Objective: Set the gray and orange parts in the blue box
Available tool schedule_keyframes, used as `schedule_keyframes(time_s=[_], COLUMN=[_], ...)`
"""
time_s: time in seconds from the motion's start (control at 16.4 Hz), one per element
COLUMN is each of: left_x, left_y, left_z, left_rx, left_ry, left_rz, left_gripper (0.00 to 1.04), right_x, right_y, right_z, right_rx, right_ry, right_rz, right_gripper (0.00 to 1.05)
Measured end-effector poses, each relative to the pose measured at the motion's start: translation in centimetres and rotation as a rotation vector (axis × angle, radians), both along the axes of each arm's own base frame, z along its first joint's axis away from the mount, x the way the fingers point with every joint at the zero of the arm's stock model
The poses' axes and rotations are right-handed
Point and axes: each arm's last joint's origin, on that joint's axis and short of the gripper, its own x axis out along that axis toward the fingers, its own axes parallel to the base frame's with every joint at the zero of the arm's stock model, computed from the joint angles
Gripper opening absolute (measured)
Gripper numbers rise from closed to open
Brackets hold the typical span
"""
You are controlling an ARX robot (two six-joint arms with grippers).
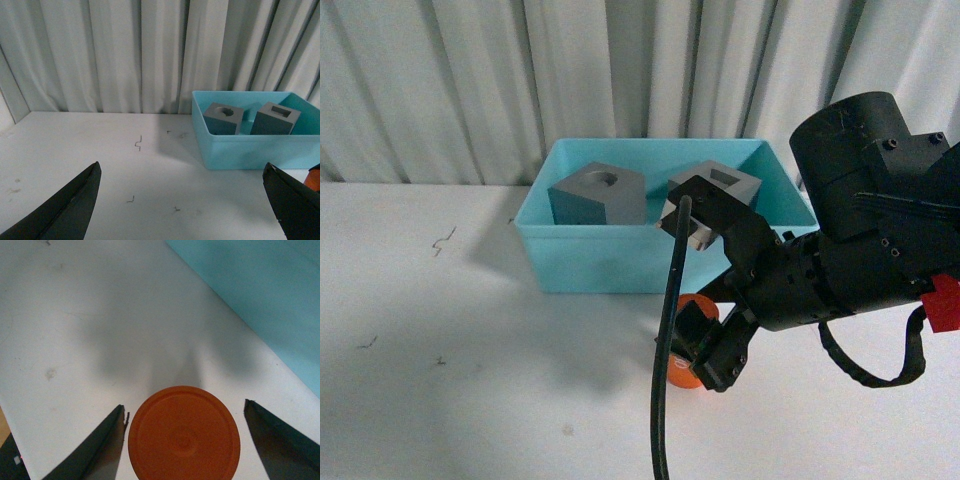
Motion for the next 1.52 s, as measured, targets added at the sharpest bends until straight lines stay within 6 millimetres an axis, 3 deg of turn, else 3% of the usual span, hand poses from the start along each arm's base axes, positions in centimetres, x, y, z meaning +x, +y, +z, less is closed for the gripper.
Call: schedule_keyframes(time_s=[0.18,0.43,0.49,0.67,0.79,0.91,1.16,1.34,1.52], left_x=[0.0,0.0,0.0,0.0,0.0,0.0,0.0,0.0,0.0], left_y=[0.0,0.0,0.0,0.0,0.0,0.0,0.0,0.0,0.0], left_z=[0.0,0.0,0.0,0.0,0.0,0.0,0.0,0.0,0.0], left_rx=[0.000,0.000,0.000,0.000,0.000,0.000,0.000,0.000,0.000], left_ry=[0.000,0.000,0.000,0.000,0.000,0.000,0.000,0.000,0.000], left_rz=[0.000,0.000,0.000,0.000,0.000,0.000,0.000,0.000,0.000], left_gripper=[0.98,0.98,0.98,0.98,0.98,0.98,0.98,0.98,0.98], right_x=[0.0,-1.0,-1.1,-0.6,0.7,2.9,7.2,8.6,9.2], right_y=[0.0,-1.1,-2.6,-7.8,-9.8,-9.4,-5.0,-1.3,0.6], right_z=[0.0,0.8,2.7,12.3,16.3,16.1,14.0,11.2,7.8], right_rx=[0.001,0.006,0.027,0.097,0.135,0.160,0.233,0.268,0.263], right_ry=[0.001,-0.071,-0.143,-0.447,-0.568,-0.543,-0.453,-0.356,-0.268], right_rz=[-0.002,-0.060,-0.116,-0.309,-0.394,-0.406,-0.368,-0.336,-0.326], right_gripper=[0.49,0.48,0.48,0.48,0.48,0.48,0.48,0.48,0.48])
